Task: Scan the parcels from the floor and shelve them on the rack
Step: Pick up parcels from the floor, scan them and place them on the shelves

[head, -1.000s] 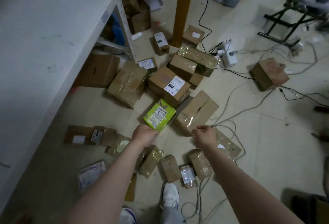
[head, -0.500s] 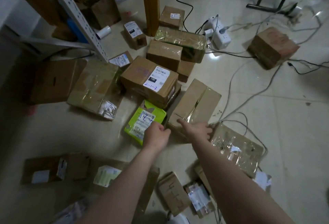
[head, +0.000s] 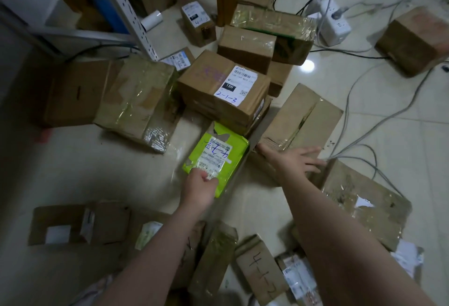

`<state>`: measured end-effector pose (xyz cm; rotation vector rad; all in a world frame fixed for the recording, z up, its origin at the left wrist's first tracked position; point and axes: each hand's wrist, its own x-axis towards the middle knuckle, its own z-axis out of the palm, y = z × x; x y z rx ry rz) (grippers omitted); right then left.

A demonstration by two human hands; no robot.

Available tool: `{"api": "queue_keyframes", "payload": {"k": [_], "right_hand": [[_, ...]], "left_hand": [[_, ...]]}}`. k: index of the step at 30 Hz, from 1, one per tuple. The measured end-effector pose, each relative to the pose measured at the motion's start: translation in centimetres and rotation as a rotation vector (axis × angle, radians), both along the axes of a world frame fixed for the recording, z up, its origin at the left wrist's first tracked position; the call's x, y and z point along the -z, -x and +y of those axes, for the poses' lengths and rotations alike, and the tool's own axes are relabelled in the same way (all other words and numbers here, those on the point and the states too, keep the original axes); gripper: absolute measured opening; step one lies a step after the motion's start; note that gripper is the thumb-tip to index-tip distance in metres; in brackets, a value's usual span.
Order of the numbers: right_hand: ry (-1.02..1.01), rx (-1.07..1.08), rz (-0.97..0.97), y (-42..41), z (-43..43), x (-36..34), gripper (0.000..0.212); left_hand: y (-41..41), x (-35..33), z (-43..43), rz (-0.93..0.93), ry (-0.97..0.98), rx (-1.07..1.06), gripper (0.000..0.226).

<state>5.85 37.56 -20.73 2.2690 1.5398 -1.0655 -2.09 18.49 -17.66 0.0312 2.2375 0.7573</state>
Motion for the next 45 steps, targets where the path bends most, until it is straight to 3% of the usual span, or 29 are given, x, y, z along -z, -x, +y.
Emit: {"api": "queue_keyframes", "payload": {"k": [4, 12, 17, 21, 24, 28, 31, 36, 42, 45], "right_hand": [[-0.036, 0.016, 0.025, -0.6, 0.0, 0.2, 0.153], [-0.122, 0.168, 0.219, -5.4, -0.4, -0.1, 0.116], [-0.139, 0.33, 0.399, -8.4, -2.2, -2.4, 0.076], [-0.1, 0.438, 0.551, -10.3, -3.9, -7.5, 0.077], [-0.073, 0.488, 0.657, -11.3, -4.9, -13.0, 0.061], [-0.044, 0.487, 0.765, -11.9, -7.0, -21.9, 0.059], [-0.137, 0.447, 0.838, -12.4, -8.9, -29.1, 0.065], [-0.245, 0.473, 0.814, -13.4, -13.9, -42.5, 0.088], [-0.358, 0.434, 0.75, -18.0, -21.2, -55.7, 0.088], [-0.406, 0.33, 0.704, -20.4, -25.4, -60.1, 0.092]], "left_hand": [[0.0, -0.9, 0.1, -0.019, -0.027, -0.014, 0.018], [-0.8, -1.9, 0.9, -0.04, -0.037, -0.002, 0.017], [-2.0, -3.1, 1.2, -0.071, -0.033, 0.004, 0.021], [-3.4, -6.2, 1.3, -0.112, -0.047, 0.0, 0.018], [-3.8, -11.2, 2.3, -0.165, -0.11, -0.038, 0.041], [-5.2, -21.6, 4.0, -0.258, -0.179, -0.226, 0.085], [-8.0, -31.2, 3.8, -0.11, -0.258, -0.139, 0.097], [-11.1, -43.5, 1.1, 0.165, -0.249, 0.062, 0.093], [-16.2, -55.9, -5.7, 0.227, -0.448, 0.066, 0.039], [-19.1, -60.5, -9.5, 0.241, -0.452, 0.078, 0.042]]}}
